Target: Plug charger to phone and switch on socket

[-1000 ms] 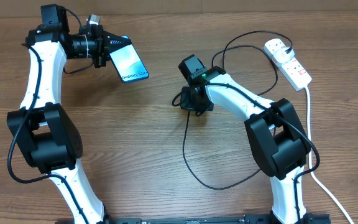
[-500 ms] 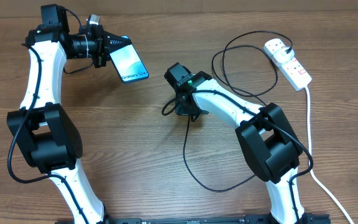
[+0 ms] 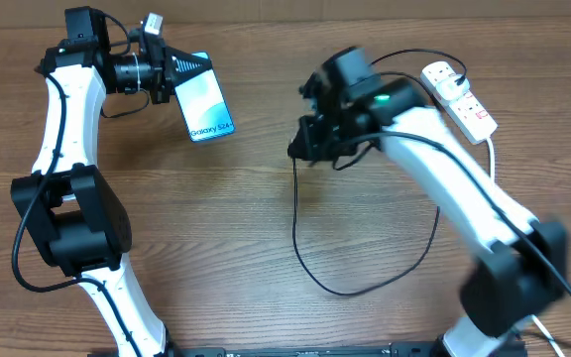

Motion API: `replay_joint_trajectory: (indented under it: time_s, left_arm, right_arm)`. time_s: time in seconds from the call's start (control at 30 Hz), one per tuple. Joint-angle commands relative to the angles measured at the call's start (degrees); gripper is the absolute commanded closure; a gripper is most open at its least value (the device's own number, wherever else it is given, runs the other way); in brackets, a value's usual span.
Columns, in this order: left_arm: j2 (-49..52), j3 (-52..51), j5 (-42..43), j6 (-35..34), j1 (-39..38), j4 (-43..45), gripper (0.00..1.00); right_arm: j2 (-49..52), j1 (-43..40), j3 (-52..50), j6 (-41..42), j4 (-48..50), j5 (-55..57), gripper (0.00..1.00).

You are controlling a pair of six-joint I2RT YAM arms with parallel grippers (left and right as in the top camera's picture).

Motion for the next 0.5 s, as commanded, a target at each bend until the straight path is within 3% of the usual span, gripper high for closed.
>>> replay_joint_trajectory:
  time_s: [0.0,0.13,0.3,0.47]
  left_arm:
    - [-1.92,1.11,8.13,4.13,-0.28,0.79,0.96]
    - [-1.92,1.11,9.79,3.52,-0.90,1.22,0.96]
    - [-1.92,1.11,11.10,-3.78,-1.27,7.28,0.96]
    - [-1.92,1.11,12.35,-6.93,-2.34,11.23,0.96]
  right_arm:
    - [-3.43,0.04,0.98,-10.97,-2.14,-17.42,0.96]
    - [-3.45,0.66,-1.14,-12.85,0.55,-25.42,0.96]
    - [-3.43,1.55,-7.63,-12.35,8.37,-32.46,0.96]
    - [-3.34,2.58,-13.99,-2.08,22.58,-31.95,0.96]
